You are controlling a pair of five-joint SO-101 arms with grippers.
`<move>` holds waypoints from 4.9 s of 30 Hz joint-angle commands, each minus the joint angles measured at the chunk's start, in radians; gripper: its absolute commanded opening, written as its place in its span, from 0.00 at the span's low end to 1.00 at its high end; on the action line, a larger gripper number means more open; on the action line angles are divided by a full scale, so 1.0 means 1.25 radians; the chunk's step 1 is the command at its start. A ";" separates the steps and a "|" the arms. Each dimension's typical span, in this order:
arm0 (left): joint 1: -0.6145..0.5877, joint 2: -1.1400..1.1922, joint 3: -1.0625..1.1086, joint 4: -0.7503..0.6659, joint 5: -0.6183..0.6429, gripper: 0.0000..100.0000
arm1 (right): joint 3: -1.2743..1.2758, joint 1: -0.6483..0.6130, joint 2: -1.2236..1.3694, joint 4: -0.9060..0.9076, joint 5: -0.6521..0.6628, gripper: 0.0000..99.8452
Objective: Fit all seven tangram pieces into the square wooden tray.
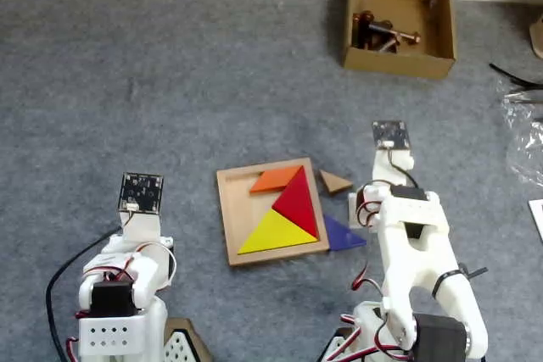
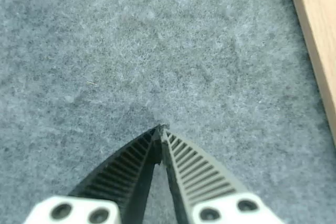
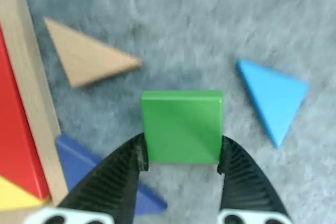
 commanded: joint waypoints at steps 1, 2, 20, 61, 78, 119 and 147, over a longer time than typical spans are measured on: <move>-0.008 0.002 0.017 0.004 0.004 0.01 | -0.009 -0.036 -0.037 0.028 -0.004 0.15; -0.008 0.002 0.017 0.004 0.004 0.01 | -0.009 -0.036 -0.037 0.028 -0.004 0.15; -0.008 0.002 0.017 0.004 0.004 0.01 | -0.117 -0.063 -0.042 0.201 -0.007 0.15; -0.008 0.002 0.017 0.004 0.004 0.01 | -0.294 -0.154 -0.040 0.229 -0.002 0.15; -0.008 0.002 0.017 0.004 0.004 0.01 | -0.236 -0.082 -0.033 0.122 -0.005 0.15; -0.008 0.002 0.017 0.004 0.004 0.01 | -0.382 -0.436 -0.034 0.371 0.088 0.15; -0.008 0.002 0.017 0.004 0.004 0.01 | -0.320 -0.646 -0.037 0.284 0.273 0.15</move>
